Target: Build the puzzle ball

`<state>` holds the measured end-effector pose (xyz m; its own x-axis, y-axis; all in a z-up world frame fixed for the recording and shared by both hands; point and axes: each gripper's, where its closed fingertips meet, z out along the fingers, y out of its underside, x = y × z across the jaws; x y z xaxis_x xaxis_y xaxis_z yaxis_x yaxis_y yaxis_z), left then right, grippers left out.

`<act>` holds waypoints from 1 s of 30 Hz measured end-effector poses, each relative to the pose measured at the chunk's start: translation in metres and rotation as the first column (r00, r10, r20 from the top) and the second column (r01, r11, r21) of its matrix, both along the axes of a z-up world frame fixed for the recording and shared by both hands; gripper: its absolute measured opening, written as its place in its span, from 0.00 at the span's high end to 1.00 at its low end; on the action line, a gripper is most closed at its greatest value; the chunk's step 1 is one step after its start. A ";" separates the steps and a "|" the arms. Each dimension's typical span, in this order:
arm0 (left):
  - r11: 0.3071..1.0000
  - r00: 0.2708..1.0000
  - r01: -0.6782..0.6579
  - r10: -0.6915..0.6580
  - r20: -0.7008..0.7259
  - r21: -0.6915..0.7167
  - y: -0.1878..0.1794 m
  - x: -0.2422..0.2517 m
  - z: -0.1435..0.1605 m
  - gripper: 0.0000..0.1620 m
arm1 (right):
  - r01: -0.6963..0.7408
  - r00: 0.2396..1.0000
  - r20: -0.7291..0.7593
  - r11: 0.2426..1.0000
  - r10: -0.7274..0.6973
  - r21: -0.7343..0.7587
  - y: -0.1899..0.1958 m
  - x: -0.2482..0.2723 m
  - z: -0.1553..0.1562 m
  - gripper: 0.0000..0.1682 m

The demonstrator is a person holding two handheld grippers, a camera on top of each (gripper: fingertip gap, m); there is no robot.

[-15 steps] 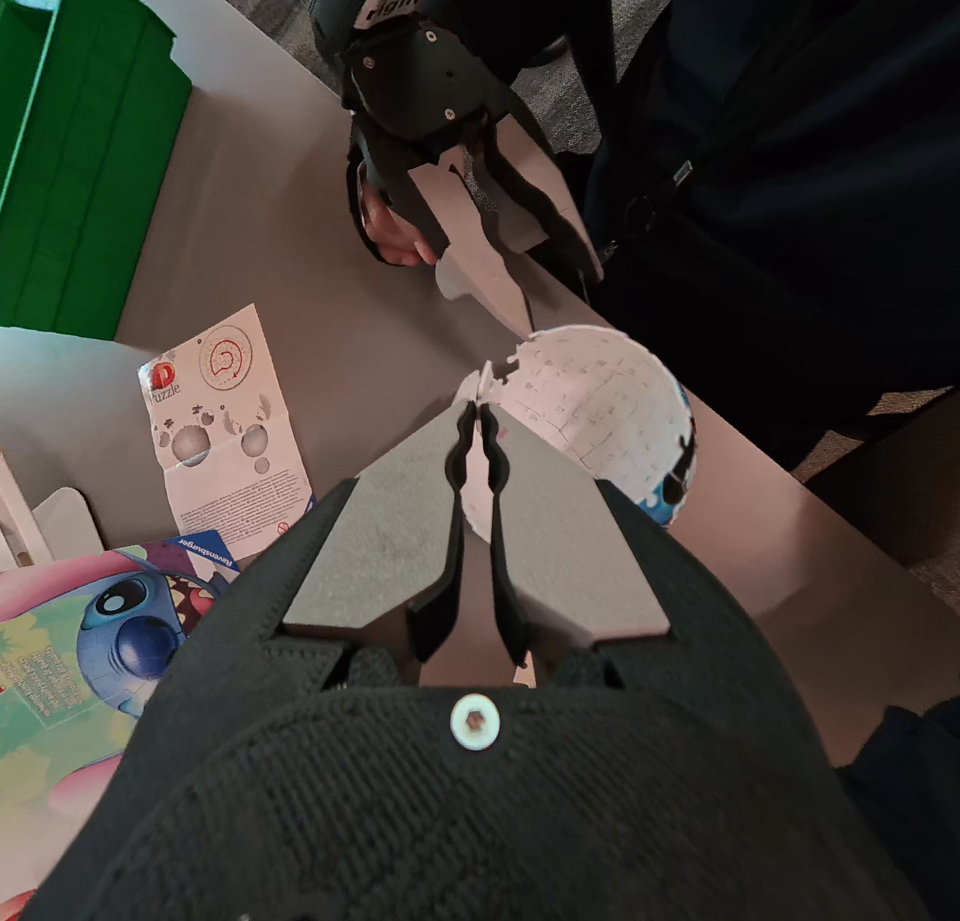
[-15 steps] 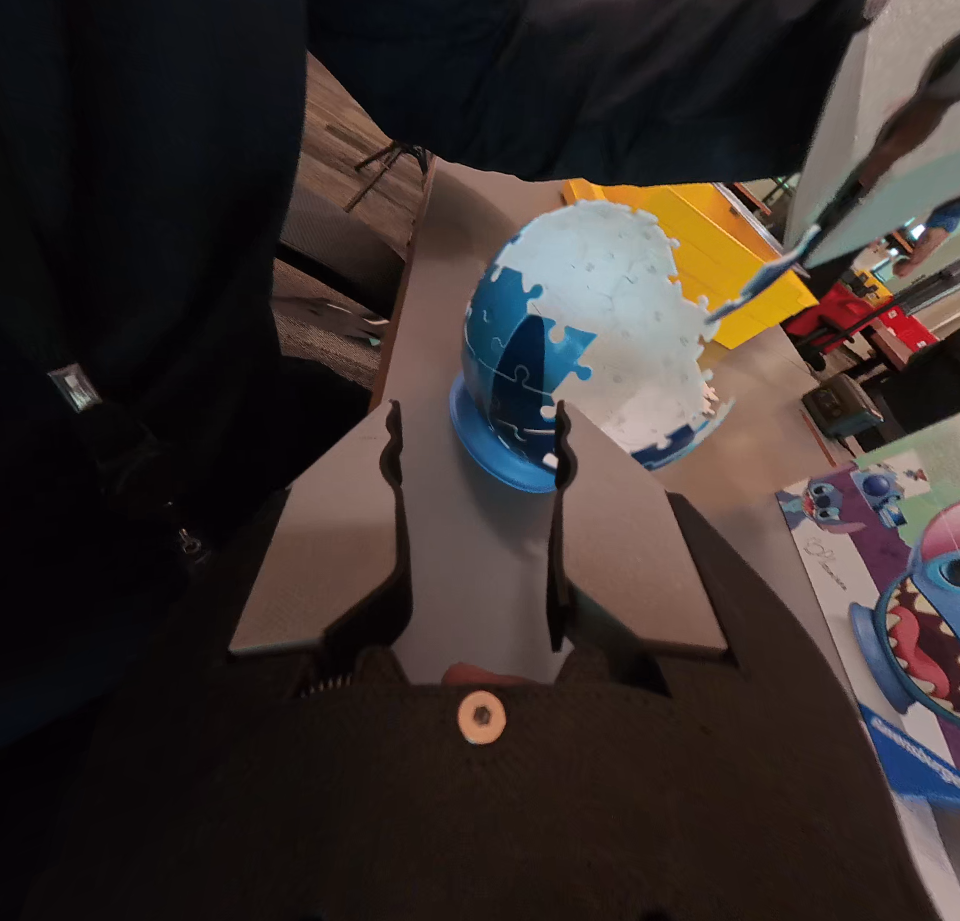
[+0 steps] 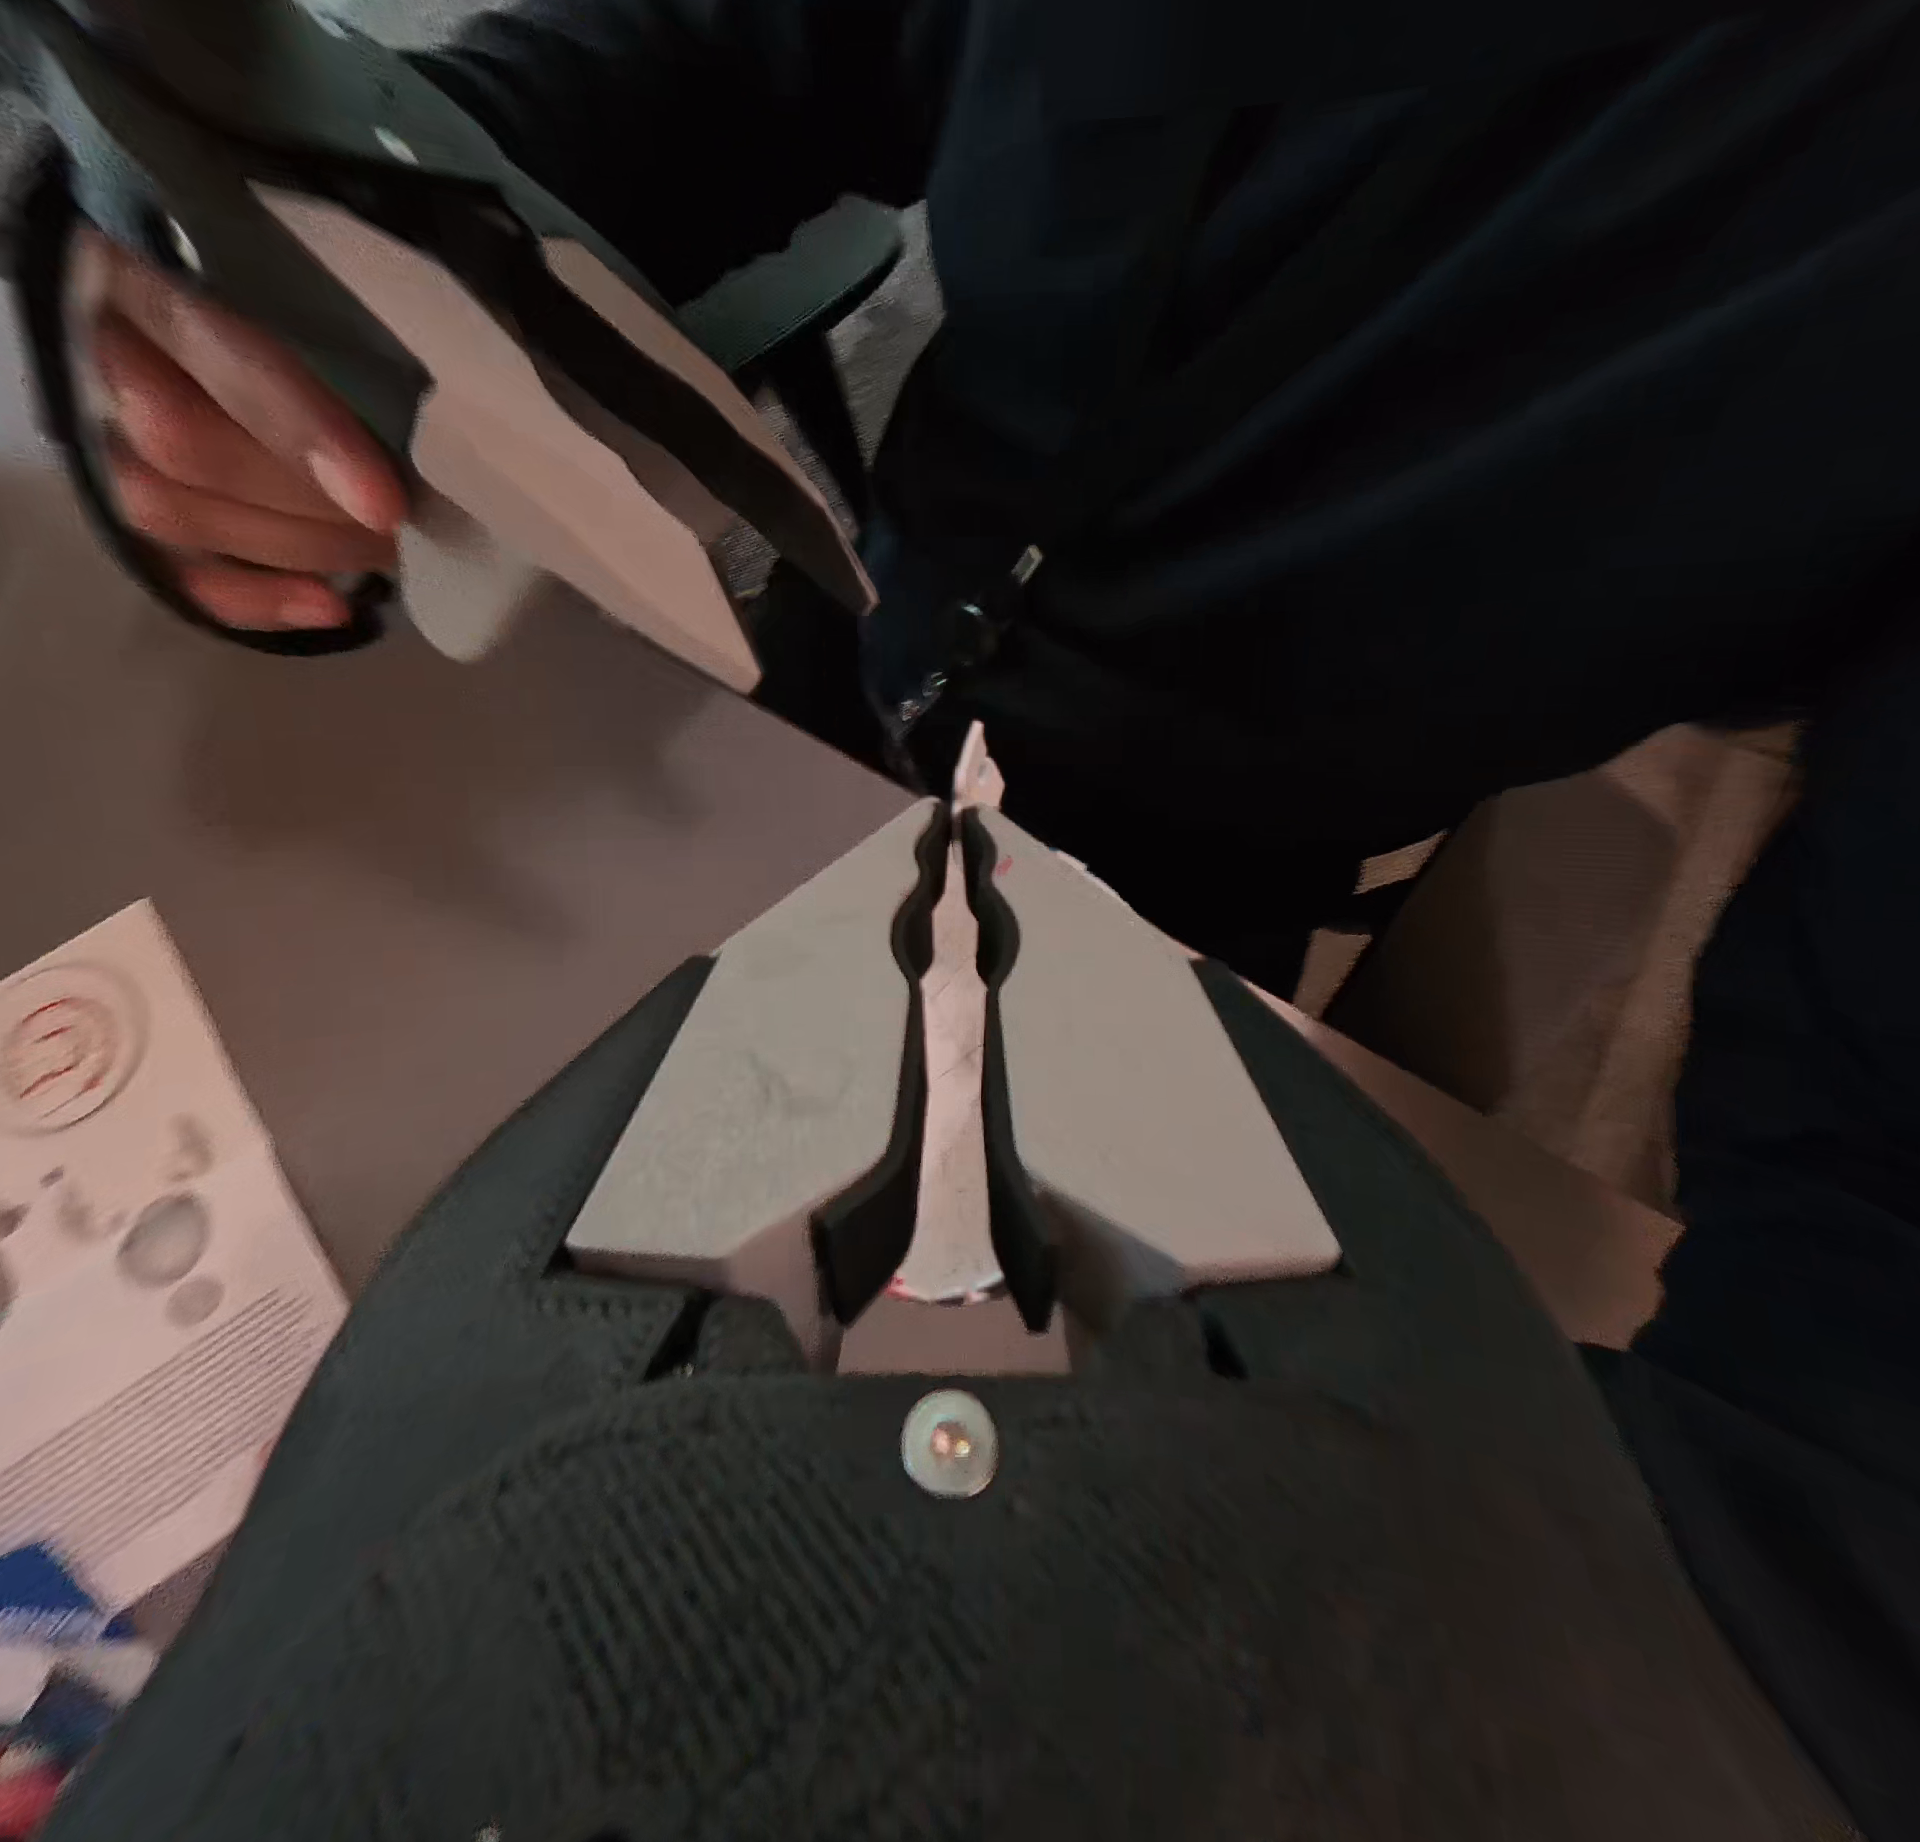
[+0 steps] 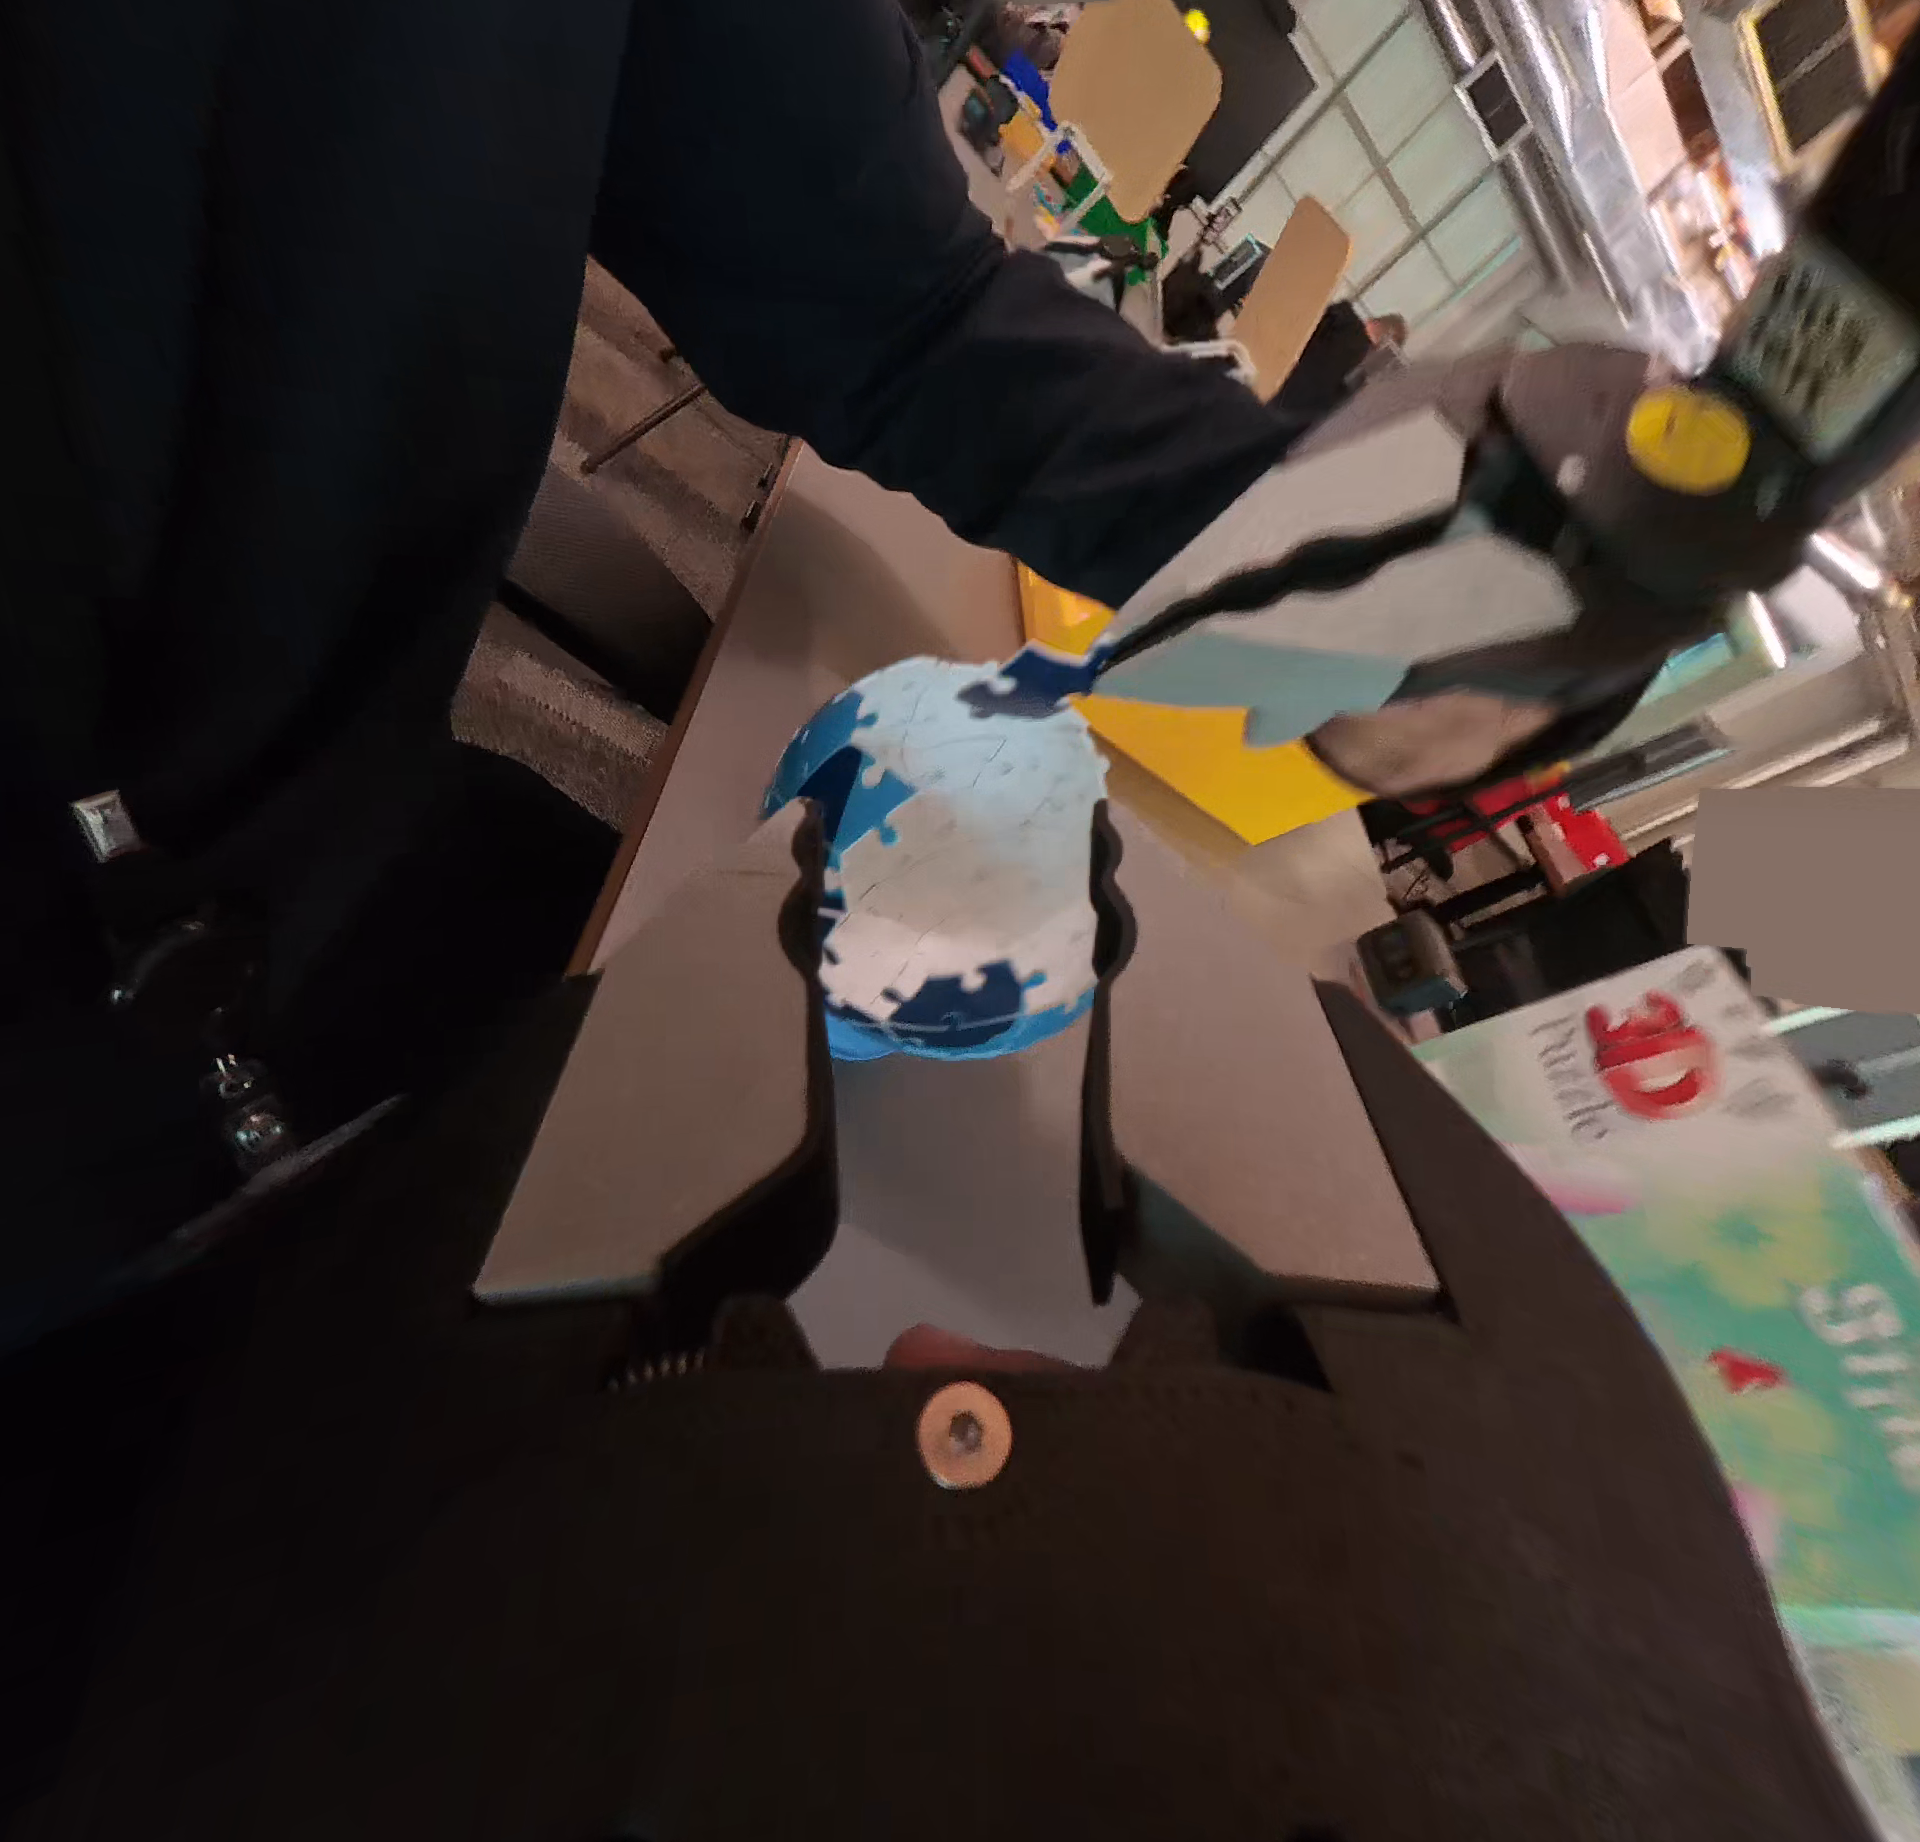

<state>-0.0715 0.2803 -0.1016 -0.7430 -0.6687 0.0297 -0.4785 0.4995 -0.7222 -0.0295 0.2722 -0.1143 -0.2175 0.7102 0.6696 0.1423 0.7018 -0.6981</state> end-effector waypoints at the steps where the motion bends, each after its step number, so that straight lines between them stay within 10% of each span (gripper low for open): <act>1: 0.999 1.000 0.018 -0.019 -0.017 -0.038 -0.001 0.001 0.001 1.00 | -0.020 1.000 0.020 0.999 0.019 0.034 -0.003 -0.001 0.008 0.72; 30: 0.947 0.928 0.097 -0.197 -0.317 -0.306 -0.019 0.022 -0.004 1.00 | -0.106 0.959 0.279 0.849 -0.051 0.518 -0.016 -0.032 0.001 0.97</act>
